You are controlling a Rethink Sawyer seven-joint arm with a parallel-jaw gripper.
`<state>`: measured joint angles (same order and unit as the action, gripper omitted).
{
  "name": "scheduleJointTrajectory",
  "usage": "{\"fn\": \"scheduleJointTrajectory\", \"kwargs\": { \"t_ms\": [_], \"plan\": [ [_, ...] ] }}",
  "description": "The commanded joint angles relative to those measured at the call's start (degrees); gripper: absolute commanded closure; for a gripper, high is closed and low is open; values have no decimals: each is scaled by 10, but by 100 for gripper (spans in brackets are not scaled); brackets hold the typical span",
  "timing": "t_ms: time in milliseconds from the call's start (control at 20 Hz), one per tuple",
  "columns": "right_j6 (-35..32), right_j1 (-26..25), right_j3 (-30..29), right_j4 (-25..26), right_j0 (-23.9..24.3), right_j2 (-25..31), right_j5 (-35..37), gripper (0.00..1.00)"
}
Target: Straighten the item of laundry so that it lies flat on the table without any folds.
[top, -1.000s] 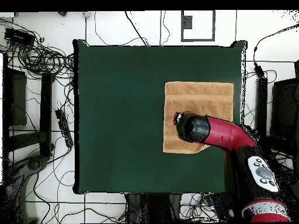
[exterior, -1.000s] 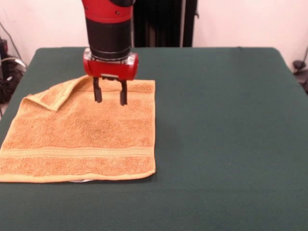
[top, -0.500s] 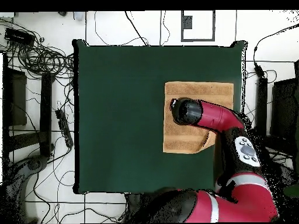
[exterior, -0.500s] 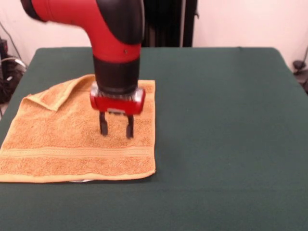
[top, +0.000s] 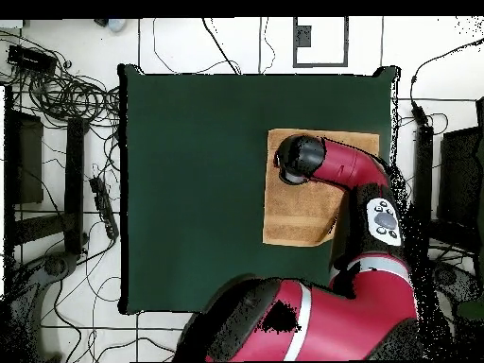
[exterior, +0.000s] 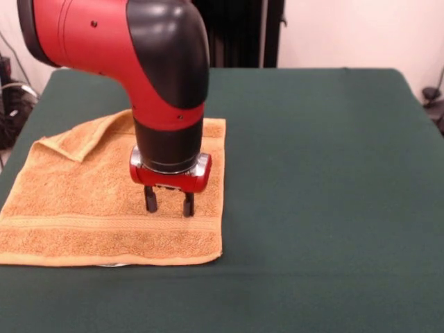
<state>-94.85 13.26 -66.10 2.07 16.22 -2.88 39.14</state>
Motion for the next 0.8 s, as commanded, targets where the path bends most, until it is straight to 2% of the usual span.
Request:
{"fn": "scheduleJointTrajectory", "kwargs": {
  "t_ms": [50, 400, 800],
  "plan": [
    [-159, -194, 92, -26, -29, 36, -176, 0],
    [-174, -187, 37, -54, -20, 72, -222, 0],
    [-254, -140, -48, -96, -63, 49, -222, 0]
  ]
}}
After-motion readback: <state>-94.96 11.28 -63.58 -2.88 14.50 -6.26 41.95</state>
